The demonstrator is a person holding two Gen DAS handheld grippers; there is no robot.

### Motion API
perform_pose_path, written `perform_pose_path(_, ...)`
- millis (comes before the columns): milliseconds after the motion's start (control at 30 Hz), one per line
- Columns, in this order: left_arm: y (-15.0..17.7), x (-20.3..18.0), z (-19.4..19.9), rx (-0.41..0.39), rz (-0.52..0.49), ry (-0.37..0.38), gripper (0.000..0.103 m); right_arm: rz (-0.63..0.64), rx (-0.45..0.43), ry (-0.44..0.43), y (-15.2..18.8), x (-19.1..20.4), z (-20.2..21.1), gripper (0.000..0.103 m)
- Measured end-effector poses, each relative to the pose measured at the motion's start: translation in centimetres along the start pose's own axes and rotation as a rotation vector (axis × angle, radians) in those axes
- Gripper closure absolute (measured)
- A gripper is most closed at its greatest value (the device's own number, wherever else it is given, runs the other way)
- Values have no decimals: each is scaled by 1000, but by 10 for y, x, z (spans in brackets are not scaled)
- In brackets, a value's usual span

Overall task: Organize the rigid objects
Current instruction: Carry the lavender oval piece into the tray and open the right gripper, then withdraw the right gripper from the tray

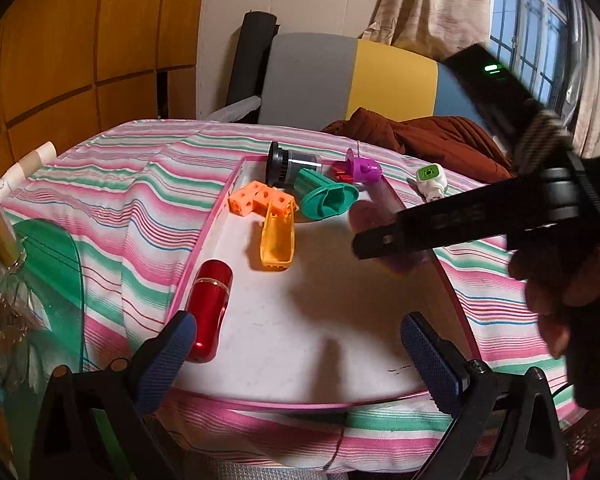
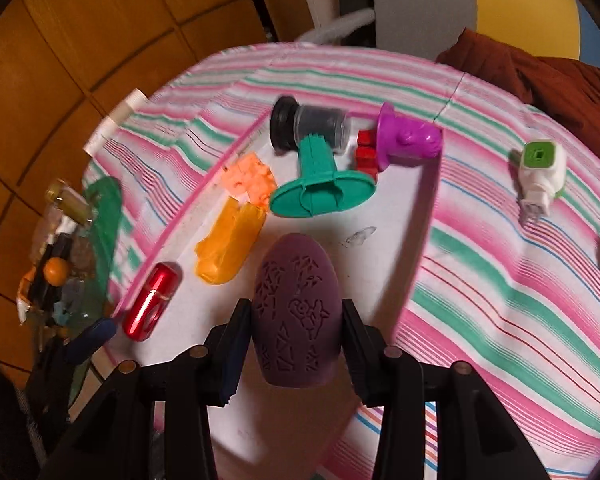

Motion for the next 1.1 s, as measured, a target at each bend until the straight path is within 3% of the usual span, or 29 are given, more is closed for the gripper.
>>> perform_pose_path(467, 0, 6, 2, 1, 28, 0, 0, -22, 6, 34, -21, 4, -31, 59)
perform_pose_path(667, -1, 6, 2, -4, 32, 2, 0, -32, -50, 21, -16, 2, -8, 59)
perform_pose_path(900, 3, 2, 1, 10, 27, 12, 0, -19, -125, 57, -4, -3, 23, 59)
perform_pose_path(1100, 4, -4, 4, 4, 6, 25, 0, -39, -133, 112, 6, -15, 35, 59)
Point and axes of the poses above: each gripper's, at about its wrist camera, not at the fingertips, and z roughly against the way its jaws point, x to its left, y to its underside, the point moved 2 cm from there along -z, roughly the way its jaws point, and after that the axes turned 8 degrees about z, right-handed, at the moved point
